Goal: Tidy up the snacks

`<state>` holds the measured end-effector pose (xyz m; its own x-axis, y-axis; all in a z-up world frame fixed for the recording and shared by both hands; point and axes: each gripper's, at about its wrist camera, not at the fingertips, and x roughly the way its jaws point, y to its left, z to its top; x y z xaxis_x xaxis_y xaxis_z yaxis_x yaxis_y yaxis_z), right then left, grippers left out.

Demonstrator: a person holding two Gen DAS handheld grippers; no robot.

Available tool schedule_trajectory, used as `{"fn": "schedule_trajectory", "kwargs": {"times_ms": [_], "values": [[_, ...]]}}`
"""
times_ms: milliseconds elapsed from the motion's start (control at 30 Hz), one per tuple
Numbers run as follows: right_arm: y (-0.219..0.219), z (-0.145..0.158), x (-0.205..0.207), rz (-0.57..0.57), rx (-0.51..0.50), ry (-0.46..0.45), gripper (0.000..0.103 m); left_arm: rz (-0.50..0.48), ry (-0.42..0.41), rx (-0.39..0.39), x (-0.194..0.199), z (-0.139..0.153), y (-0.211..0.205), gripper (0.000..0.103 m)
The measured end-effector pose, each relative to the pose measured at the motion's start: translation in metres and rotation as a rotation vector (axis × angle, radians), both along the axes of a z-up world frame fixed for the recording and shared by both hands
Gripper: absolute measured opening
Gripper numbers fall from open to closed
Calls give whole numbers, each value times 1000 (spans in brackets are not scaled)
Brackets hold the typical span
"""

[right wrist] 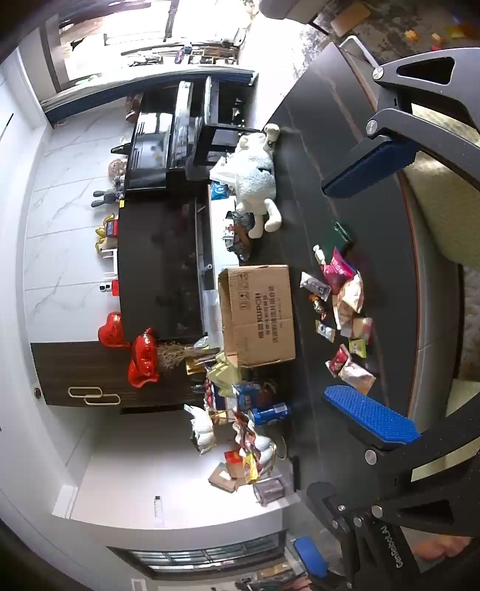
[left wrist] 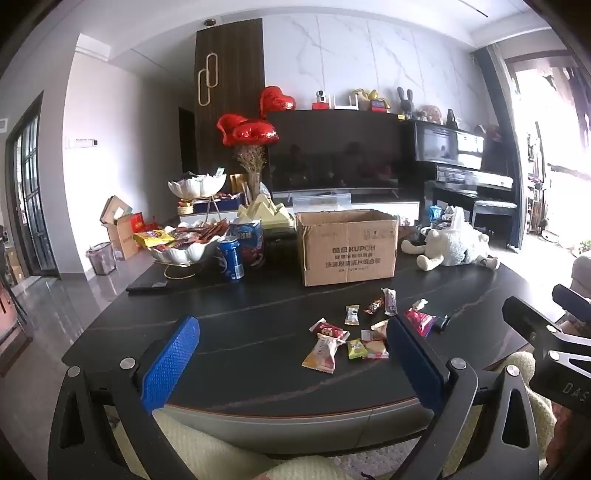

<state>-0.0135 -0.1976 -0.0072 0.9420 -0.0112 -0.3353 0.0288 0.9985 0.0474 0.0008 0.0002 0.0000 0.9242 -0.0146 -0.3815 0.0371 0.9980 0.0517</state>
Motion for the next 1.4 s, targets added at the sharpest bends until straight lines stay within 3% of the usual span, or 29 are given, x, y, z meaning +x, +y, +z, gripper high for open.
{"fn": "schedule_trajectory", "kwargs": {"times_ms": [1400], "values": [[2,-2,1,1,5,4,102,16,-32,1,-7,10,5,103]]}}
